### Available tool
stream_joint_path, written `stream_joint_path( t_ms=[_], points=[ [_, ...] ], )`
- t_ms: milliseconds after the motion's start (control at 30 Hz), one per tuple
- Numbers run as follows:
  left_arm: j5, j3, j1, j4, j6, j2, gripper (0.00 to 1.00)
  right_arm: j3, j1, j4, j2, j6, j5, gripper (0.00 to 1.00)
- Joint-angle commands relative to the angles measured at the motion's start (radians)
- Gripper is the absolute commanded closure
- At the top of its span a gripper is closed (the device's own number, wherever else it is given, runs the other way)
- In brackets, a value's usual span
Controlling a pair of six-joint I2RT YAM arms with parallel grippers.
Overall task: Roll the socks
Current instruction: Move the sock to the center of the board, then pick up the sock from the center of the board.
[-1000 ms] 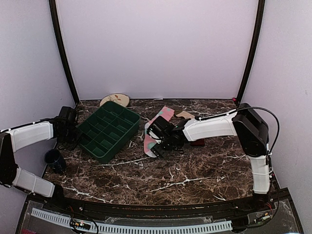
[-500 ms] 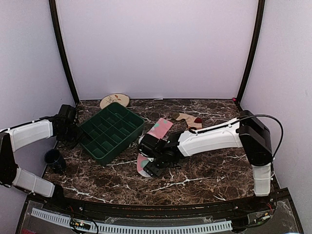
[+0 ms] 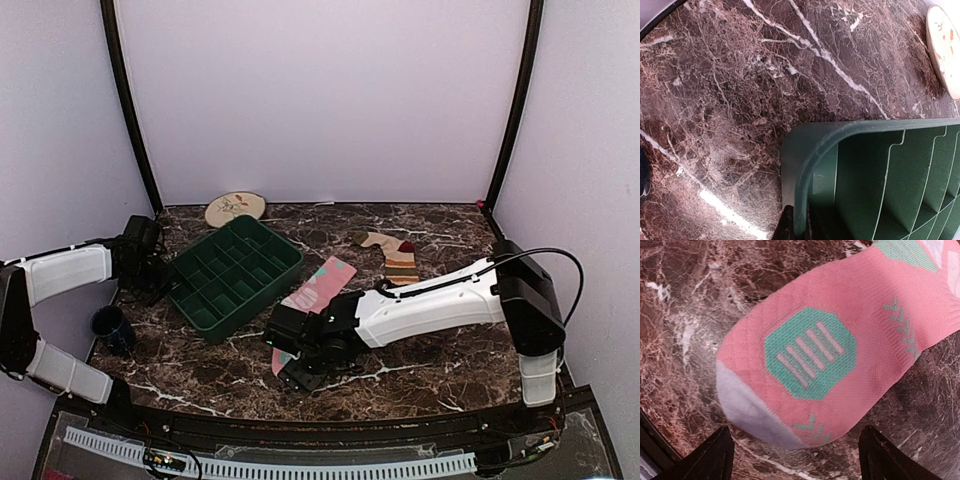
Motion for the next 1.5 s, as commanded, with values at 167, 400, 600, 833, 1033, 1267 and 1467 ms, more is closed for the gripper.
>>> stream_joint_path(
  t_ms=[167,400,600,833,1033,1267,1467],
  points=[
    [0.037,0.039,-0.011,0.058,-0.022,0.012,1.00,0.036,0.036,-0.030,-0.016,0.077,-0.022,0.16],
    [0.006,0.033,-0.009,0.069,-0.077,-0.011,0.82,0.030,0.037,-0.043,-0.052,0.070,-0.003,0.16],
    [-0.009,0.040,-0.009,0.081,-0.096,-0.065,0.55,0.055,0.037,-0.063,-0.095,0.032,0.050,0.16],
    [-0.013,0.052,-0.010,0.073,-0.046,-0.149,0.47,0.088,0.015,-0.081,-0.158,0.021,0.178,0.14],
    [-0.005,0.068,-0.047,0.077,0.094,-0.239,0.46,0.029,-0.089,-0.021,-0.239,0.007,0.199,0.14],
    [-0.003,0.054,-0.114,0.051,0.199,-0.314,0.46,-0.070,-0.061,0.036,-0.271,-0.213,0.101,0.10],
    [0.001,0.074,-0.143,-0.001,0.270,-0.332,0.47,-0.120,0.053,0.052,-0.256,-0.282,0.106,0.11]
  ],
)
